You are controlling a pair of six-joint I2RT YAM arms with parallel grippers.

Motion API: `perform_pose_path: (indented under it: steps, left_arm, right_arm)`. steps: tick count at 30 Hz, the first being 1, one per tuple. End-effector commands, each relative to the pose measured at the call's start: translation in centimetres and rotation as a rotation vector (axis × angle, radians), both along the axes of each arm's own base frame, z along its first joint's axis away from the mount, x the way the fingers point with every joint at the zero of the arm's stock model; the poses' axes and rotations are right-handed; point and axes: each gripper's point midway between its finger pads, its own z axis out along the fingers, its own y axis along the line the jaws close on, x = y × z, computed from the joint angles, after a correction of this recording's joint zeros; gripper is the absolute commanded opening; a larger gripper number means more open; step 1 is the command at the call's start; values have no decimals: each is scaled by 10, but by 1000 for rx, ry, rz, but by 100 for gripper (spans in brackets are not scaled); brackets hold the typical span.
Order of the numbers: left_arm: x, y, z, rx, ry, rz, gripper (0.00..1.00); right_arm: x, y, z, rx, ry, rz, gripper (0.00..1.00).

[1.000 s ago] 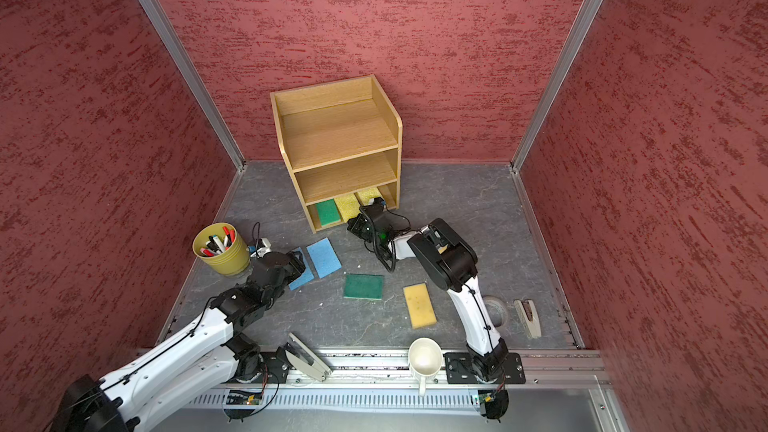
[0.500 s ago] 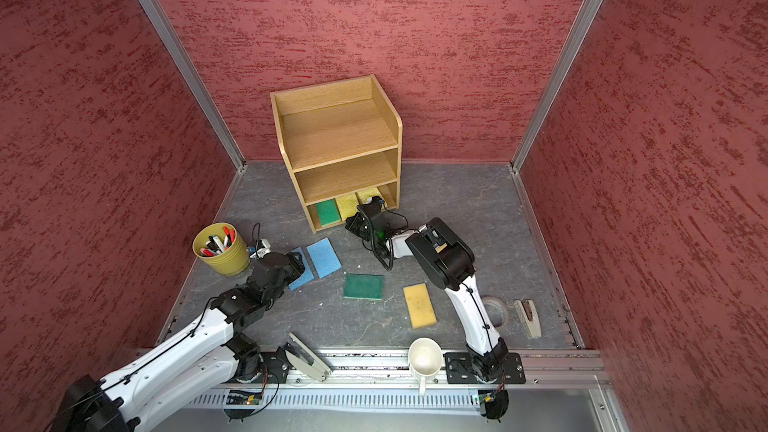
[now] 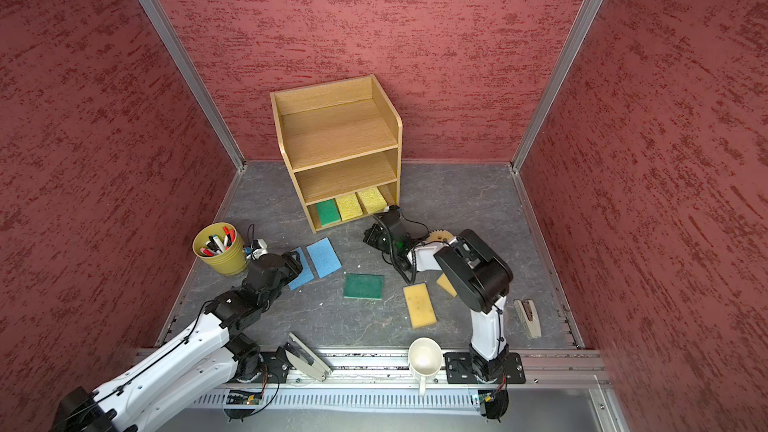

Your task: Place and organize the cleaning sponges onto the shelf

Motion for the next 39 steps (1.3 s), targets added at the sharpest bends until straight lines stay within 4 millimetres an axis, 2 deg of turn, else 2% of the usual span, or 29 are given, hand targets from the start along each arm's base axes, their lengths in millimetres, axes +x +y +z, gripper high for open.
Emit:
perform_pose_path:
  steps: [1, 3, 6, 8, 12, 15, 19, 21, 24, 30, 39]
  left_arm:
    - [-5, 10, 0, 40, 12, 16, 68]
    - [-8, 14, -1, 54, 21, 28, 69]
    - [-11, 20, 2, 77, 35, 33, 70]
    - [-10, 21, 7, 88, 32, 29, 71]
    - [-5, 20, 23, 103, -4, 14, 71]
    - [3, 20, 36, 96, -53, 13, 72]
    - [19, 21, 56, 72, -109, 23, 73]
    - [28, 21, 65, 58, -137, 24, 74]
    - [42, 16, 77, 32, -179, 1, 76]
    - [65, 2, 88, 38, -204, -52, 79]
    - [76, -3, 93, 27, -223, -66, 79]
  right_arm:
    - [-5, -50, 15, -187, -49, -65, 0]
    - [-11, -67, 22, -311, -64, -58, 0]
    - [-19, -90, 27, -502, -67, -39, 12]
    - [-18, -109, 34, -596, -99, -72, 14]
    - [1, -133, 58, -554, -149, -115, 14]
    - [25, -142, 78, -480, -217, -123, 25]
    - [56, -132, 110, -409, -381, -57, 47]
    - [68, -120, 122, -401, -446, -4, 50]
    - [84, -101, 128, -415, -503, 89, 56]
    - [106, -88, 148, -454, -640, 125, 58]
    - [141, -103, 161, -547, -740, -24, 57]
